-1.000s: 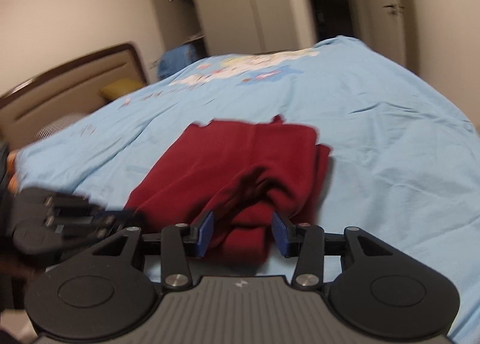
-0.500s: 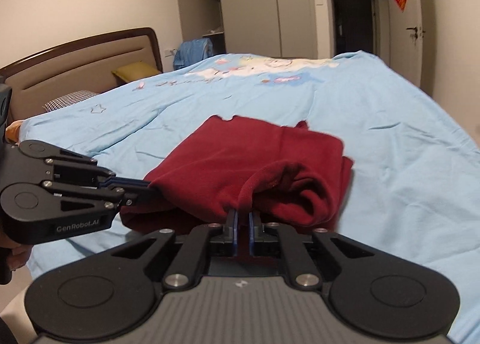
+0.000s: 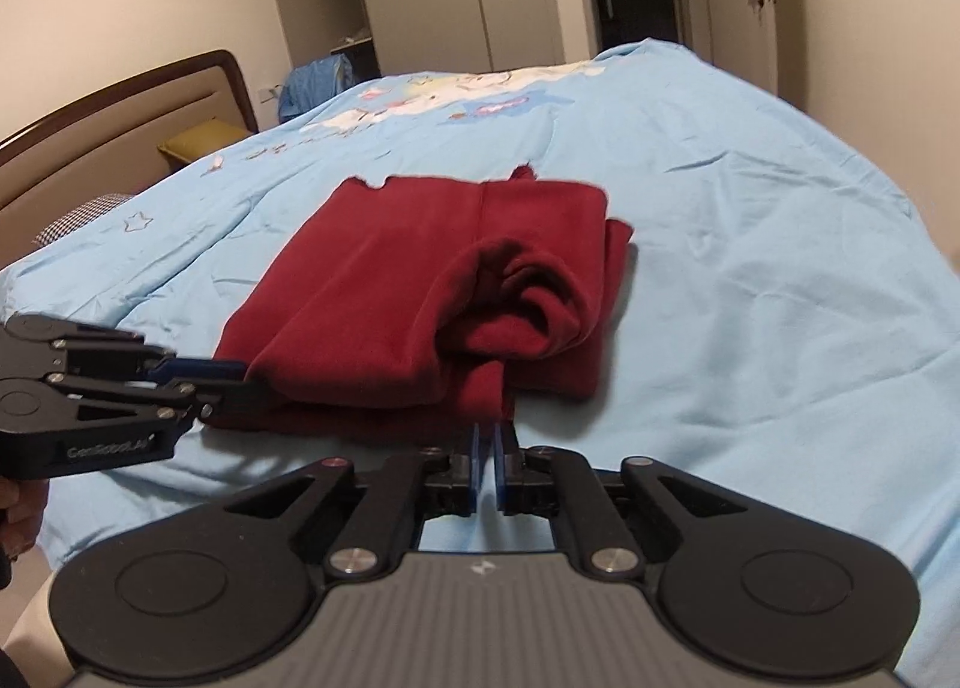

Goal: Fold small clothes

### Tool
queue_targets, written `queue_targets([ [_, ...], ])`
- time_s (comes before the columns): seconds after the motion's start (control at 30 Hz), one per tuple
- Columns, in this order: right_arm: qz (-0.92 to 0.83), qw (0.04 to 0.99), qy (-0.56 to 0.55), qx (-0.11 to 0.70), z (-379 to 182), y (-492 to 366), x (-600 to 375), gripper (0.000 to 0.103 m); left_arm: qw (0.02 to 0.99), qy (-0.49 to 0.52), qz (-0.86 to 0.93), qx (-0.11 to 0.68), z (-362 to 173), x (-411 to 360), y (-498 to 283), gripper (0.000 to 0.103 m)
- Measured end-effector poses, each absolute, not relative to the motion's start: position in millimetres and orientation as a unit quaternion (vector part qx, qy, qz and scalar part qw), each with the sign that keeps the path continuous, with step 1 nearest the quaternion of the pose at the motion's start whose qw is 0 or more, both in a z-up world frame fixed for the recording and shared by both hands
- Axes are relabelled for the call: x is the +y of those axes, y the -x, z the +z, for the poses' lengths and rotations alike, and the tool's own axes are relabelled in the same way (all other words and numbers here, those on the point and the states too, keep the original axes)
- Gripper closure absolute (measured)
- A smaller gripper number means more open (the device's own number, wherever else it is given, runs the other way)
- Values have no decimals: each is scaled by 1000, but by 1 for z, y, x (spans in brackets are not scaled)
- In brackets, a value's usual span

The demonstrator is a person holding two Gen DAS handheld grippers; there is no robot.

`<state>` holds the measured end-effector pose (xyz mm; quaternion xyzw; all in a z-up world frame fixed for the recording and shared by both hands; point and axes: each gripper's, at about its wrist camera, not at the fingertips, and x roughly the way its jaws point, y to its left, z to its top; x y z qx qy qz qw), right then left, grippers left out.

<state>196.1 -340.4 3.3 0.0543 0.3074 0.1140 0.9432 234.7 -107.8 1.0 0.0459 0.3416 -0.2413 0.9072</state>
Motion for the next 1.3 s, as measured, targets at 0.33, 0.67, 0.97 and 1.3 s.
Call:
queue_targets([
  [0.33,69,949,-153,268,24,-248,-355,23,928,19,-157,336,15,-80,-251,6],
  [0.67,19,929,-195,313,-1,-338,-366,65,933,23,-116,340,18,-63,-281,2],
  [0.97,9,930,-204,304,-12,-322,-377,97,928,39,-122,350,13,-59,-309,1],
  [1.3,22,915,-255,310,-27,-322,-396,64,914,52,-131,380,3,-60,-335,1],
])
